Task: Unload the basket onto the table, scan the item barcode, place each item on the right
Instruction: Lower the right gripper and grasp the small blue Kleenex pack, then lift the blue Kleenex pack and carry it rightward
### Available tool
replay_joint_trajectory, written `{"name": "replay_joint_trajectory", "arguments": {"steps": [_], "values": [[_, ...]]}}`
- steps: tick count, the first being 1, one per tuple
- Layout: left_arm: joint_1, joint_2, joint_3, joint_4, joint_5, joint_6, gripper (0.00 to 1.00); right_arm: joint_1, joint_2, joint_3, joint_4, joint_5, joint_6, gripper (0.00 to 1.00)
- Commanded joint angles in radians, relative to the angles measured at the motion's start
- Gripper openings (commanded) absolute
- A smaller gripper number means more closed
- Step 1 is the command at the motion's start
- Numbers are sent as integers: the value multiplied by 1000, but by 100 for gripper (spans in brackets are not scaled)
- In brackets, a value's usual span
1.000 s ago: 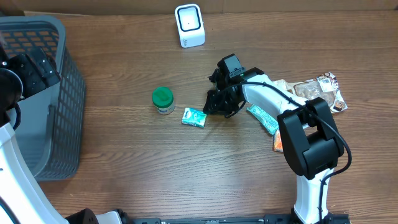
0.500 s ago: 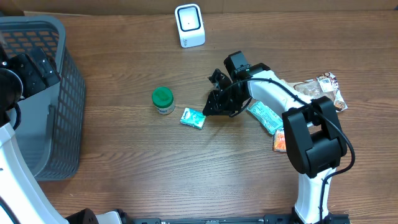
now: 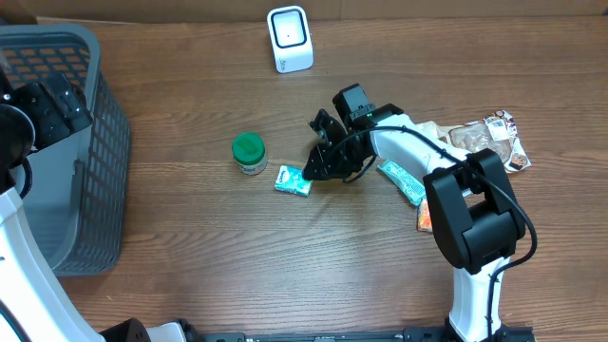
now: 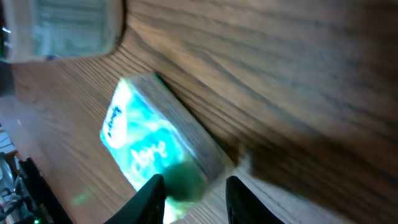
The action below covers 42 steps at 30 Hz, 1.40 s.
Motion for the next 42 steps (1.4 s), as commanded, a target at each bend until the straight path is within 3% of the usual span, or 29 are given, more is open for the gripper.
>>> {"name": "replay_joint_trajectory", "arguments": {"steps": [1,19,24,27,30,42], "values": [[4,1,7,4,-6,16,99,-1,-6,-11,7,9,11,33],[5,1,7,4,-6,16,100,5,-6,-76,74,-2,44,32],[4,1,7,3,-6,16,100,31,-6,-76,105,3,77,19],[4,1,7,4,-6,16,99,56,-6,-76,117,20,86,4],[4,1,7,4,-6,16,100,66,-6,-76,112,39,89,4],[4,1,7,4,-6,16,100,-86,-212,-27,0,-313,93,4]]}}
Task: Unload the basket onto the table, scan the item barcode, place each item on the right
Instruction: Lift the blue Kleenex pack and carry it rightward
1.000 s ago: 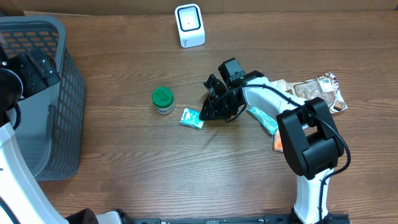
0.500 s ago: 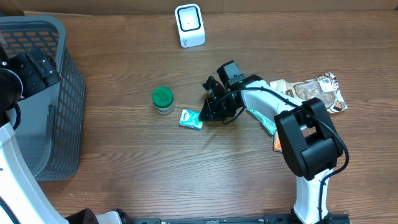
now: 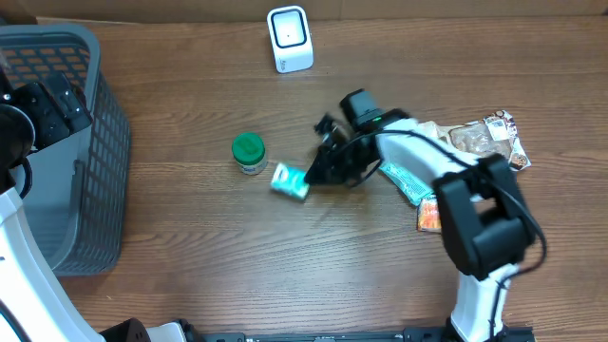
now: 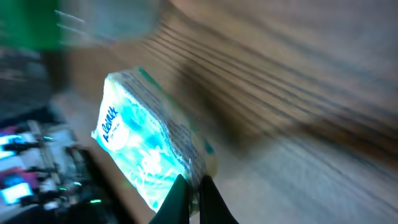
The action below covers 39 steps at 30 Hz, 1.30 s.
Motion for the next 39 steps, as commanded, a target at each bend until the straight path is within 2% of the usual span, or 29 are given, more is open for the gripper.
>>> {"name": "replay_joint_trajectory", "arguments": {"steps": [1,4,13,18,26,39], "values": [[4,1,7,3,-6,16,99,-55,-154,29,-19,-123,3,4],[4,1,7,4,-6,16,100,-100,-236,29,-62,-144,3,4],[4,1,7,3,-6,16,100,-241,-386,29,-148,-462,3,4],[4,1,7,4,-6,16,100,-267,-386,29,-226,-475,3,4],[4,1,7,4,-6,16,100,-267,-386,28,-228,-475,26,4],[4,1,7,3,-6,16,100,-291,-383,27,-209,-474,259,4]]}}
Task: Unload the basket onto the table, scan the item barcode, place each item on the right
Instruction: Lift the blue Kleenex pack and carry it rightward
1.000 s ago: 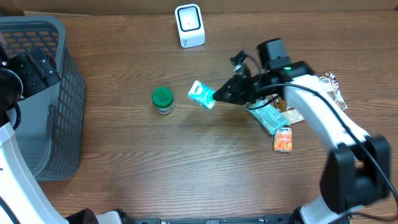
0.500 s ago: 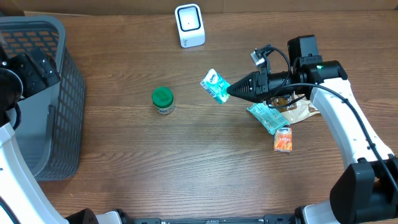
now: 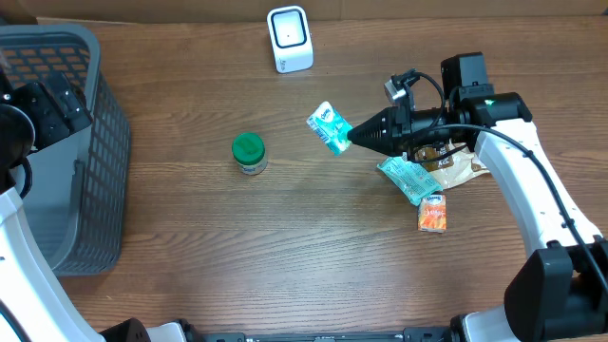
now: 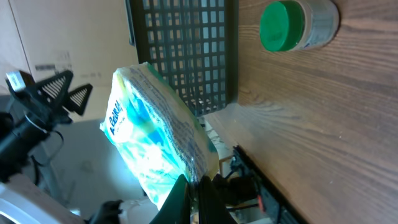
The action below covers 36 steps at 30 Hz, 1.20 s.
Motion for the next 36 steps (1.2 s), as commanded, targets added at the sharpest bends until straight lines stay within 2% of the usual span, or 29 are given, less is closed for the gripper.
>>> {"name": "replay_joint_trajectory", "arguments": {"steps": [1,6,14,24,27,30,32,36], "values": [[4,1,7,4,-6,16,100,-17,-18,21,4,-27,70,4],[4,1,7,4,-6,16,99,-33,-18,21,4,-27,72,4],[4,1,7,4,-6,16,99,-35,-18,21,-6,-16,328,4],[4,1,7,3,-6,16,99,-35,-18,21,-9,53,353,4],[4,1,7,4,-6,16,100,-34,-18,21,-7,82,294,4],[4,1,7,4,-6,16,100,-32,-18,21,-2,87,85,4],[4,1,7,4,-6,16,99,-21,-18,21,-10,125,-3,4],[4,1,7,4,-6,16,100,27,-18,21,-49,367,-18,4]]}}
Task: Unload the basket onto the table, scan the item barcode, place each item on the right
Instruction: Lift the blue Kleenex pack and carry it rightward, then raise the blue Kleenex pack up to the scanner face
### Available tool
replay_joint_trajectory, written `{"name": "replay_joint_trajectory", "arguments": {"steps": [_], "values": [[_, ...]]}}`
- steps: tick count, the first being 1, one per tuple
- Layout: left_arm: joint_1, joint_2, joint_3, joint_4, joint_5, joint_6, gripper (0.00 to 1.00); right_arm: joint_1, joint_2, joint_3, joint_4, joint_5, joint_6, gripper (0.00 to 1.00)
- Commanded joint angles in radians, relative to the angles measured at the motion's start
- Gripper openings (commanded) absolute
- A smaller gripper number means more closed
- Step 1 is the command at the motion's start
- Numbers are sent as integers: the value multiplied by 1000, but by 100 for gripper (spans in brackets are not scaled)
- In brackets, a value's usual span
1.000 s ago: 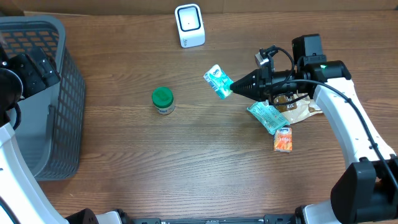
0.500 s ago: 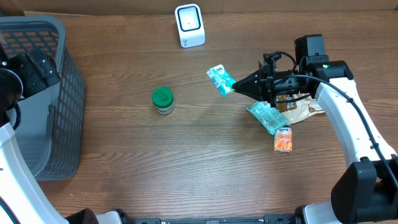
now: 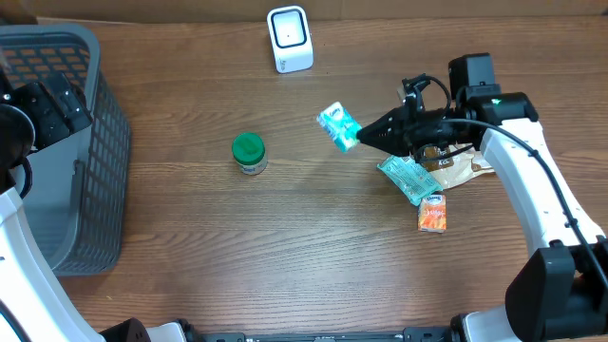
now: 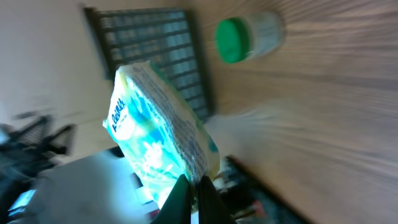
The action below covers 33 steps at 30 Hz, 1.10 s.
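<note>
A small turquoise tissue pack [image 3: 338, 125] hangs in the air above the table's middle, held by its edge in my right gripper [image 3: 357, 140], which is shut on it. In the right wrist view the pack [image 4: 158, 140] fills the left half, pinched between my fingertips [image 4: 194, 190]. The white barcode scanner [image 3: 289, 39] stands at the table's far edge, well beyond the pack. My left arm [image 3: 33, 109] rests at the far left over the basket; its fingers do not show.
A green-lidded jar [image 3: 249, 152] stands left of centre. Several snack packets [image 3: 408, 179] lie under and beside my right arm, with an orange packet [image 3: 431, 213] nearer the front. A grey mesh basket [image 3: 71, 190] fills the left side.
My right gripper, with the tissue pack still in it, has shifted slightly right and a little toward the scanner's side. The wrist view is blurred, so the hand is in motion.
My right gripper stood open around the tissue pack lying on the table beside the jar. Then it was shut on the pack's edge with the pack tilting up. Then the pack was held high to the right of centre, and it now hangs there slightly shifted.
</note>
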Motion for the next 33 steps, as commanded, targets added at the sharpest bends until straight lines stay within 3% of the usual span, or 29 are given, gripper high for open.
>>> {"name": "replay_joint_trajectory", "arguments": {"steps": [1,7,18,23,27,33], "values": [[4,2,7,4,-6,16,100,60,-18,21,-24,271,-106,4],[4,1,7,4,-6,16,99,229,-18,22,-68,774,-48,4],[5,1,7,3,-6,16,100,374,-17,196,-107,1291,31,4],[4,1,7,4,-6,16,100,444,-14,223,161,1588,-8,4],[4,1,7,3,-6,16,100,505,42,222,475,1872,-9,4],[4,2,7,4,-6,16,100,515,234,222,959,1924,-270,4]]}}
